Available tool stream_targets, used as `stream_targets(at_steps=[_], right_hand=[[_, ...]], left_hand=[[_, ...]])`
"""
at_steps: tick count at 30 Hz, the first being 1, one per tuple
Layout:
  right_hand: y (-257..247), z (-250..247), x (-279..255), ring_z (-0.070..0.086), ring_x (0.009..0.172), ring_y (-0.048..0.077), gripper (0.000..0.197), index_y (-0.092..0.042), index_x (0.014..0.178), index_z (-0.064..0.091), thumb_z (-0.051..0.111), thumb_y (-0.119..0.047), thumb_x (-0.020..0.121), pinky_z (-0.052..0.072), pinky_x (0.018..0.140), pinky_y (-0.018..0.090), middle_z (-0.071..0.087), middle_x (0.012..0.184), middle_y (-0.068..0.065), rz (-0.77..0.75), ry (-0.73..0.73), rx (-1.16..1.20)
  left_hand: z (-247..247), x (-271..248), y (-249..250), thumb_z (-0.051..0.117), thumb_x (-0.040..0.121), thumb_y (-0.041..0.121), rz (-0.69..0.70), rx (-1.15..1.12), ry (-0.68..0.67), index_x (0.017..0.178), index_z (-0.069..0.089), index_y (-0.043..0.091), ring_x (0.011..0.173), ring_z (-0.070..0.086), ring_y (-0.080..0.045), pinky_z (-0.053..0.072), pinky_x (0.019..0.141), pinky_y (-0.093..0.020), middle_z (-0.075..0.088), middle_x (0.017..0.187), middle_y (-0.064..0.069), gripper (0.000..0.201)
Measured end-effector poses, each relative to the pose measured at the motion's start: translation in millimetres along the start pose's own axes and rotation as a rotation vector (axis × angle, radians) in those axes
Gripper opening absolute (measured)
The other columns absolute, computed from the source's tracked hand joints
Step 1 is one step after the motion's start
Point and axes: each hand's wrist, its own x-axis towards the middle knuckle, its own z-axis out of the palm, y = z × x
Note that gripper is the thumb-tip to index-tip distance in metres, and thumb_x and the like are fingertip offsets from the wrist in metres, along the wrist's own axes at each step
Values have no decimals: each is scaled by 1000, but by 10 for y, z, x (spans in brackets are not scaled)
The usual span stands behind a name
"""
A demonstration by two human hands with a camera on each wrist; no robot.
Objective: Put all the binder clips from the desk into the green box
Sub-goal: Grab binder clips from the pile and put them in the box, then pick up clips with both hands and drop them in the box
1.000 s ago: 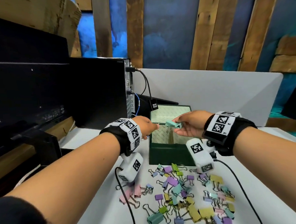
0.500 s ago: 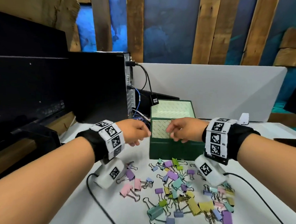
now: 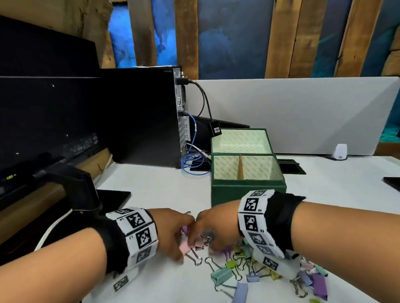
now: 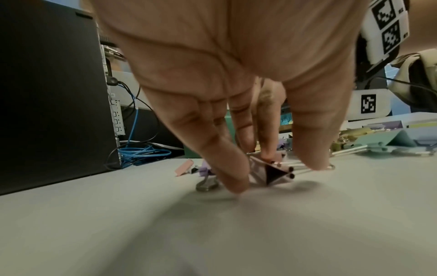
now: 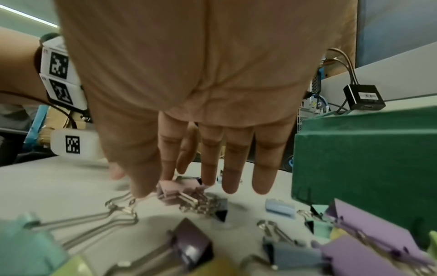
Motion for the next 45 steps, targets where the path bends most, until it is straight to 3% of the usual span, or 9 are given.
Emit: stream_targets(at_steps=[3,8,13,21,24,27,33,39,45], right_hand=[[28,41,14,59,94,21,47,-28,127,53,62,-16,83,42,74,21,55,124,3,7,19,-23],[52,81,-11,55,102,25,36,-17,117,55,65,-19,83,36,74,26,57,115,6,16,64,-51],[74,114,-5,46,85,17,23,-14,105,59,63,-18,82,29,52,20,52,96,1,36,58,-101],[273,-147,-309,56,73,11,23,-21,104,59,62,-24,82,46,67,25,61,102,-2,134,164,83],[397,-195,-469,60,92,18,22,-24,104,59,62,-28,82,50,79,30,63,103,-2,191,212,98],[493,-197,-576,57,87,14,22,-23,105,59,62,-28,84,47,73,23,60,96,-6,235,220,132],[611,-157,-646,54,73,7,19,-24,101,61,64,-31,82,44,66,20,60,87,-9,308,251,200],[778,-255,-642,58,58,16,12,-9,93,59,49,-6,89,51,56,24,54,71,4,440,293,910],[827,-512,-547,54,62,15,11,-1,96,55,50,-10,93,52,61,21,58,66,6,500,619,1361]], left_hand=[[38,42,31,73,73,33,2,22,6,108,56,29,80,50,-9,38,67,-21,49,71,15,39],[101,95,27,72,71,34,12,44,26,89,49,31,77,49,-10,38,61,-20,48,70,14,28],[10,124,-81,74,65,35,62,0,134,91,56,27,90,58,-13,51,84,-30,50,96,12,32],[-14,281,-71,74,64,26,51,7,126,80,47,32,87,60,-16,50,74,-28,57,88,13,32],[5,311,-74,72,66,22,36,-21,116,81,49,32,72,56,-11,46,62,-23,57,76,12,29],[25,333,-79,72,68,23,5,-43,101,83,48,32,64,60,-13,43,53,-19,58,70,11,30],[80,348,-92,71,72,33,-21,-6,127,97,49,34,77,55,-12,42,65,-23,51,75,13,34],[74,339,-81,68,74,30,-40,59,124,100,47,29,75,50,-14,35,56,-19,50,75,11,34],[-24,322,-107,66,74,32,-54,-46,212,88,42,32,74,50,-15,41,64,-23,55,76,11,28]])
